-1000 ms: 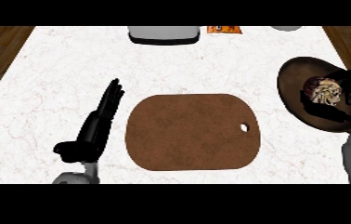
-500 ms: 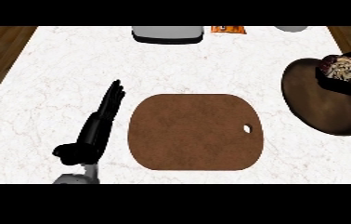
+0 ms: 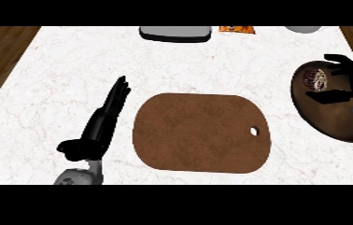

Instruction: Pick the cupcake from the cutting board and place it in the pan

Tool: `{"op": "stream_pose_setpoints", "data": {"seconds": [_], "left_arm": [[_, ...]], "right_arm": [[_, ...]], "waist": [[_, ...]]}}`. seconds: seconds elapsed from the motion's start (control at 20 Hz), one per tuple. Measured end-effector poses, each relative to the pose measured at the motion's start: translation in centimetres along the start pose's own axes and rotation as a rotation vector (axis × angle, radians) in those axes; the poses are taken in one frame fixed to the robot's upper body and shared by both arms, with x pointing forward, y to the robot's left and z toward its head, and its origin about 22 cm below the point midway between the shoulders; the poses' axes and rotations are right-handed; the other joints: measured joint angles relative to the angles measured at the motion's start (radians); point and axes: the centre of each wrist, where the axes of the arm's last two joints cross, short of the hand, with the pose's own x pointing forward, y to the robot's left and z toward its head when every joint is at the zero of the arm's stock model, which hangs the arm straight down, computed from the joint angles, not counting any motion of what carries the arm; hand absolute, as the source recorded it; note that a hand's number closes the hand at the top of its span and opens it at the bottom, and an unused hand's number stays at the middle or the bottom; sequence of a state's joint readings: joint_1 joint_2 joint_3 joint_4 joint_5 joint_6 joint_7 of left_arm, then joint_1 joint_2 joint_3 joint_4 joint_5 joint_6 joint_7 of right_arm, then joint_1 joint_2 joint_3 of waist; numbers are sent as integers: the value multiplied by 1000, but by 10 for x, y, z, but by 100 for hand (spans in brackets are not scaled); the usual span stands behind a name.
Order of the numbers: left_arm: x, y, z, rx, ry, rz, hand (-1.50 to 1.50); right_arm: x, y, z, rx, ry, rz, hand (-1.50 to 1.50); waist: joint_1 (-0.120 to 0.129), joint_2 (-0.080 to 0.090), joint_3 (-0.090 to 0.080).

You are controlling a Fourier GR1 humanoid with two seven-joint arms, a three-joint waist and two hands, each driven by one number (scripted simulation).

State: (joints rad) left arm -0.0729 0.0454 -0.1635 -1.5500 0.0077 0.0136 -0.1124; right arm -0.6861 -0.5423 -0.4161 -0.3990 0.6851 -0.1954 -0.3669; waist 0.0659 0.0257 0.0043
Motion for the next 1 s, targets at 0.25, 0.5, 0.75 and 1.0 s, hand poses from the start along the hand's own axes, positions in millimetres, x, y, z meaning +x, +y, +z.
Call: {"op": "stream_pose_setpoints", "data": {"seconds": [0.25, 0.5, 0.75, 1.0], "left_arm": [[1, -3, -5, 0, 3, 6, 0], [0, -1, 1, 8, 5, 4, 0], [2, 1, 3, 21, 8, -3, 0], [0, 8, 7, 34, 14, -5, 0]], "right_arm": [[4, 7, -5, 37, -37, -95, -150], [2, -3, -8, -63, -91, -281, -150], [-19, -26, -2, -95, -92, -448, -150], [-50, -53, 14, -53, -106, -601, -150]], "waist": [[-1, 2, 1], [-9, -3, 2], [-23, -7, 1], [-37, -12, 0]]}}
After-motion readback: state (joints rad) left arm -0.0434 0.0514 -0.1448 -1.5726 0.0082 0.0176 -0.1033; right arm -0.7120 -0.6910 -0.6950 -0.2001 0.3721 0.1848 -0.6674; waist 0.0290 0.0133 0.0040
